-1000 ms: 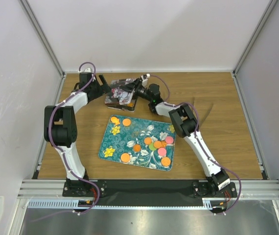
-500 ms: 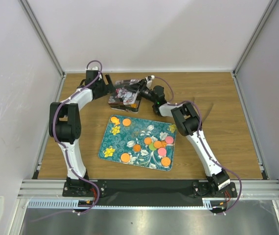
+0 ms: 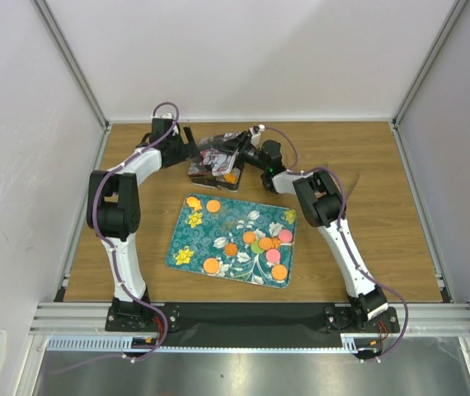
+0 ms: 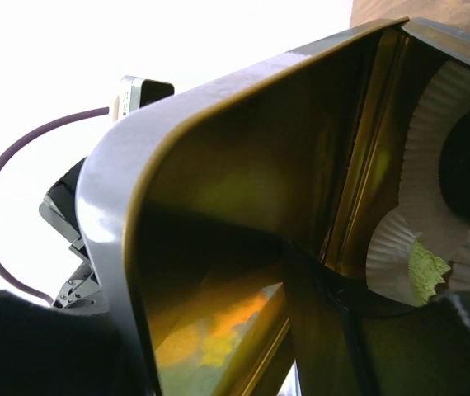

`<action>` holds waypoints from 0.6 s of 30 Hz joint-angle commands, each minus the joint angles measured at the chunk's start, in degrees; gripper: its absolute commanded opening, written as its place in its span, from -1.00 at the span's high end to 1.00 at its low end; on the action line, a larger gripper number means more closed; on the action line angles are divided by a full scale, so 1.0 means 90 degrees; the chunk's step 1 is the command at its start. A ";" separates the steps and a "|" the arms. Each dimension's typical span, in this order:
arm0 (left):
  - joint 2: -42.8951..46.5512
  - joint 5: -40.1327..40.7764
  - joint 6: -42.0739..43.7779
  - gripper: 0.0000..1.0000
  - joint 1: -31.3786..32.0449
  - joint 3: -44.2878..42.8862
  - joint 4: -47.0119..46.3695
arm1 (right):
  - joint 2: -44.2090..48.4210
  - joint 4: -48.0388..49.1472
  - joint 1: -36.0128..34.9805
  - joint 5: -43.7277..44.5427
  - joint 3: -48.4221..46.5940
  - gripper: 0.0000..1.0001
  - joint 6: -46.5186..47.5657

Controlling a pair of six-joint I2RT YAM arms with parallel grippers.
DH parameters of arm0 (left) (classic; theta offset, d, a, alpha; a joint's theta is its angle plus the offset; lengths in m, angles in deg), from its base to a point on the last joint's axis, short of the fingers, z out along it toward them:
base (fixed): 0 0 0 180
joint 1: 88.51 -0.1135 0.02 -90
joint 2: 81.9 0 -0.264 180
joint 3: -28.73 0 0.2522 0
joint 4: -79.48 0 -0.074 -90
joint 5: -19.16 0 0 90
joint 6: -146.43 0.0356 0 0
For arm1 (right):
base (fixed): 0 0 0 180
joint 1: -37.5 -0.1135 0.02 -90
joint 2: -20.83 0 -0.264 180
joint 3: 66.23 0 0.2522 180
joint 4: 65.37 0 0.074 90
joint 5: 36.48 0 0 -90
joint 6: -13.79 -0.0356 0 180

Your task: Pack the cookies

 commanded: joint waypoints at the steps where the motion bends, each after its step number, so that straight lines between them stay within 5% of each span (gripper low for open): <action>1: -0.0068 0.0045 0.0114 -0.91 0.0103 -0.0233 0.0016 | 0.0628 0.0050 0.0039 -0.0140 -0.0035 0.27 0.0294; 18: -0.0078 -0.0043 0.0163 -0.91 0.0162 -0.0232 0.0055 | 0.1214 -0.0662 0.0185 -0.0306 0.0452 0.12 0.0860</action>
